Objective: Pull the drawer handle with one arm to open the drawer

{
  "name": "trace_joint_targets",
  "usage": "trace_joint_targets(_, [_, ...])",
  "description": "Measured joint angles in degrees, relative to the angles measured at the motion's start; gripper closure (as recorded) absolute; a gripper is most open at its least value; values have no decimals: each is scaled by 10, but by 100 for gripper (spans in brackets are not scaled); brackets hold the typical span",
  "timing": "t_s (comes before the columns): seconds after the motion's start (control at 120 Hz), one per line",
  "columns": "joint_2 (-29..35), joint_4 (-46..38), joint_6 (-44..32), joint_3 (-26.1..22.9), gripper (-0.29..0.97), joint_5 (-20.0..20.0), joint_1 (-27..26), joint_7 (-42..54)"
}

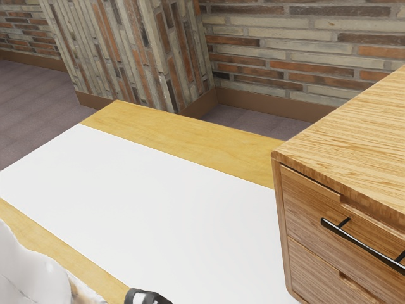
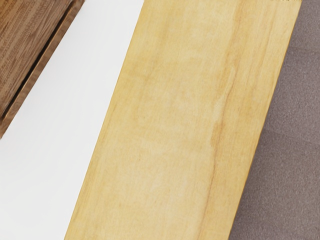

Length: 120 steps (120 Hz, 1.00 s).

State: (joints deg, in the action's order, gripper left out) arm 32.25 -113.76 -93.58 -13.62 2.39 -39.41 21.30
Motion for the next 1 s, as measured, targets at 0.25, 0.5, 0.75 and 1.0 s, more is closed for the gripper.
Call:
trace_joint_targets(0.25, [-97,104,-60,4,2,39,-5,156])
trace_joint_targets(0.5, [-132,117,-120,4,2,43,11,262])
trace_joint_targets(0.75, [-147,113,-157,3,2,40,40,329])
trace_joint_targets(1.0, [-171,106,-199,3,2,39,83,369])
